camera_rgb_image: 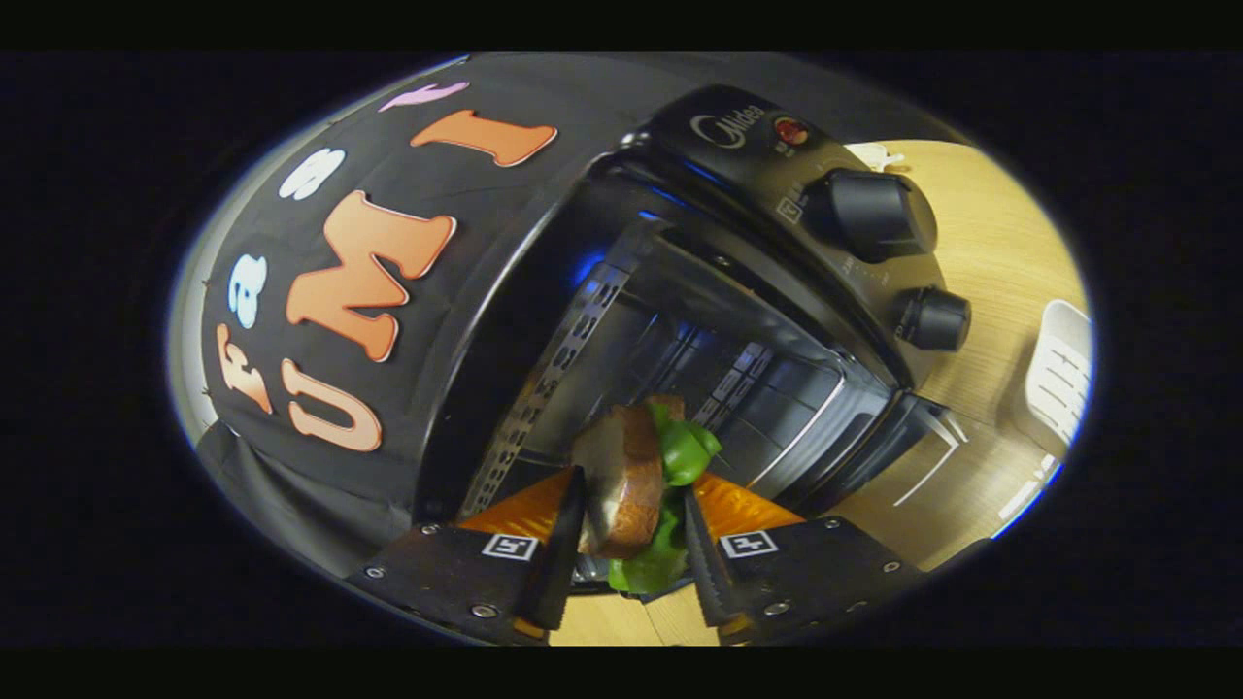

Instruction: Open the toaster oven, put the food inside, and close the toaster oven door.

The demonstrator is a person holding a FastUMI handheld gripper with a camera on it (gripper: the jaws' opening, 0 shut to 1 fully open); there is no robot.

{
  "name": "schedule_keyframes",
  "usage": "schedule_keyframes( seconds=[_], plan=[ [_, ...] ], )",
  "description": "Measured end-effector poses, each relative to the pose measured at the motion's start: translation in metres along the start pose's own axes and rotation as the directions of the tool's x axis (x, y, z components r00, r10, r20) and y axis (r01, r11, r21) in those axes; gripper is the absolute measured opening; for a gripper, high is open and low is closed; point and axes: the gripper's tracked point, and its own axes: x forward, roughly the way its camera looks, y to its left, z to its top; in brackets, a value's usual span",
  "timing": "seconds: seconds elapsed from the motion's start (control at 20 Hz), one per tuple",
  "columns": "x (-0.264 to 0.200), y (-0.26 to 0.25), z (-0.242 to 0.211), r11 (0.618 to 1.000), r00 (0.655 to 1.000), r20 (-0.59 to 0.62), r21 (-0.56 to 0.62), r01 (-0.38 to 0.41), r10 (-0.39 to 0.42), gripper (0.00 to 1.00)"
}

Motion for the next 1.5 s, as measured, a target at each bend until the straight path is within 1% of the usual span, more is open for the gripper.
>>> schedule_keyframes(
  seconds=[0.05,0.1,0.15,0.25,0.5,0.65,0.75,0.85,1.0,1.15,1.3,1.4,1.5],
  plan=[
    [-0.008,0.000,-0.005,1.000,0.999,-0.034,-0.025,0.007,-0.008,0.56],
    [-0.018,-0.003,-0.011,0.998,0.997,-0.066,-0.051,0.034,-0.037,0.67],
    [-0.021,-0.008,-0.016,0.996,0.992,-0.111,-0.071,0.059,-0.067,0.72],
    [-0.038,-0.007,-0.017,0.994,0.985,-0.157,-0.093,0.056,-0.070,0.96],
    [-0.086,-0.009,0.012,0.979,0.988,-0.141,-0.199,0.036,-0.065,0.96],
    [-0.113,-0.018,0.023,0.957,0.989,-0.126,-0.289,0.035,-0.074,0.96],
    [-0.130,-0.025,0.026,0.935,0.990,-0.117,-0.354,0.038,-0.085,0.96],
    [-0.143,-0.036,0.024,0.904,0.989,-0.111,-0.425,0.046,-0.102,0.96],
    [-0.160,-0.048,0.015,0.847,0.985,-0.119,-0.529,0.045,-0.127,0.96],
    [-0.173,-0.058,0.000,0.789,0.979,-0.137,-0.614,0.036,-0.151,0.96],
    [-0.185,-0.072,-0.017,0.722,0.970,-0.156,-0.692,0.026,-0.185,0.96],
    [-0.189,-0.081,-0.031,0.690,0.963,-0.174,-0.724,0.015,-0.204,0.97],
    [-0.192,-0.089,-0.044,0.673,0.953,-0.196,-0.739,0.010,-0.230,0.97]
  ],
)
